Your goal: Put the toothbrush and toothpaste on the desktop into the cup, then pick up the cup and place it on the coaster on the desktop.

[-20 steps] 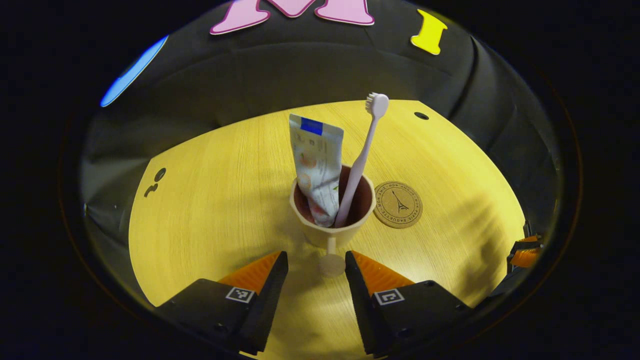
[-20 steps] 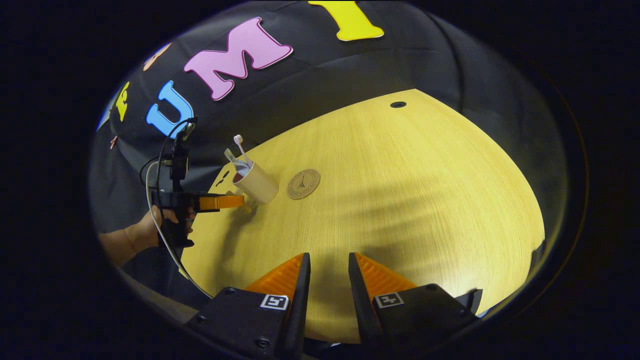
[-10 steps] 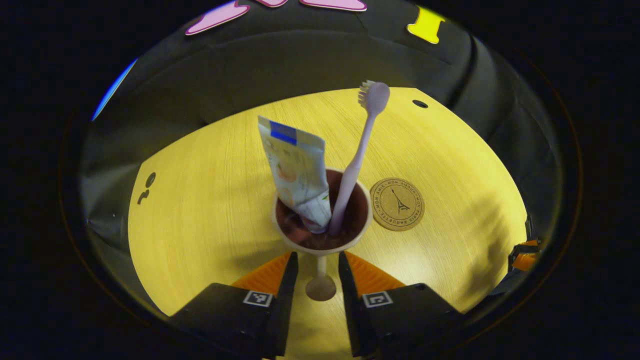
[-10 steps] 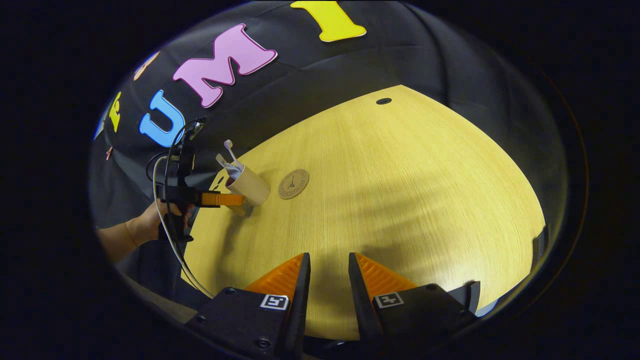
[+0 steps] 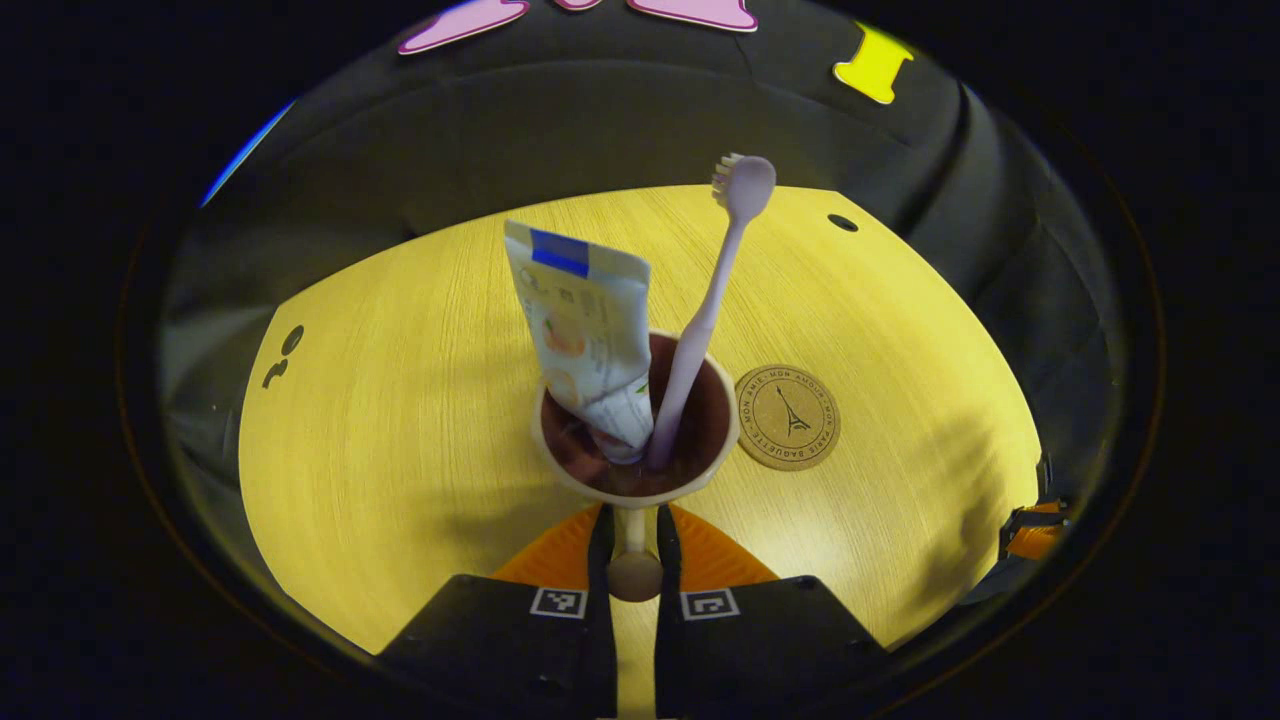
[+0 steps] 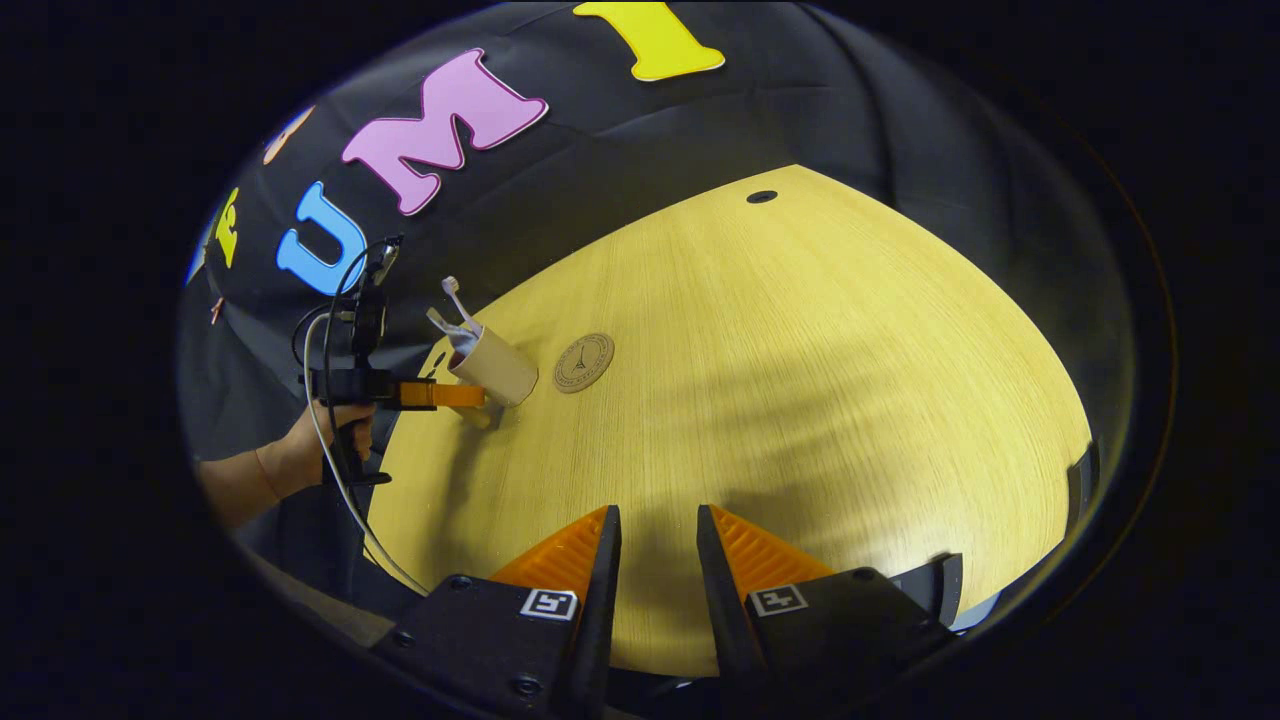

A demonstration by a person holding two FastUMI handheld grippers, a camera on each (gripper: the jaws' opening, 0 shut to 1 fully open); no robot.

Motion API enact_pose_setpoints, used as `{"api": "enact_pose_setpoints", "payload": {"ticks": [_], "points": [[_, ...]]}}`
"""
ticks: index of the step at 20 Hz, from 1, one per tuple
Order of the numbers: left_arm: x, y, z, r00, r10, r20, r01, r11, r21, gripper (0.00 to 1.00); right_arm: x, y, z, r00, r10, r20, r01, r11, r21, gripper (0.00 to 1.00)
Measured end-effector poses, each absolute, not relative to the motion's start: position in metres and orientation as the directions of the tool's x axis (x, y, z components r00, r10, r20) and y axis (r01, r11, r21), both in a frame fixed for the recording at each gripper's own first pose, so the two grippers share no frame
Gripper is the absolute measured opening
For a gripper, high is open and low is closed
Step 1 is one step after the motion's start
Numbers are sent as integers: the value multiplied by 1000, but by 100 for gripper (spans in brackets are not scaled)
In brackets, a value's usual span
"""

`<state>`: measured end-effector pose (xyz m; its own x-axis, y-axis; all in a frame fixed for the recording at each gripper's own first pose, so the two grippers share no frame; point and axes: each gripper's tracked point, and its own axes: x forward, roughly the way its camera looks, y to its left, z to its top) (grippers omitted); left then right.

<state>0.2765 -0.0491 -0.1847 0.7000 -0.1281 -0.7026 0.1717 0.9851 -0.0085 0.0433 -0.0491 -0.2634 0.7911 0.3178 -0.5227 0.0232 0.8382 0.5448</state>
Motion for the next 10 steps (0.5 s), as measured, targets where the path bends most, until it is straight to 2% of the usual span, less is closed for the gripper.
{"api": "enact_pose_setpoints", "payload": {"ticks": [3, 4, 6, 7, 8, 10], "points": [[272, -49, -182, 706, -141, -694, 171, 985, -26, 14, 42, -48, -263, 792, 317, -522, 21, 840, 542, 47], [270, -50, -182, 709, -142, -691, 176, 984, -22, 18, 41, -48, -262, 793, 316, -521, 20, 841, 541, 47], [267, -53, -178, 716, -146, -683, 187, 982, -14, 19, 40, -48, -262, 795, 313, -519, 21, 841, 541, 47], [267, -55, -174, 721, -150, -676, 194, 981, -11, 23, 39, -48, -263, 796, 312, -518, 22, 841, 541, 47], [266, -57, -171, 724, -154, -672, 203, 979, -5, 18, 38, -48, -263, 797, 311, -518, 24, 841, 541, 47], [265, -63, -169, 722, -159, -674, 218, 976, 3, 18, 38, -49, -262, 799, 309, -516, 24, 840, 541, 47]]}}
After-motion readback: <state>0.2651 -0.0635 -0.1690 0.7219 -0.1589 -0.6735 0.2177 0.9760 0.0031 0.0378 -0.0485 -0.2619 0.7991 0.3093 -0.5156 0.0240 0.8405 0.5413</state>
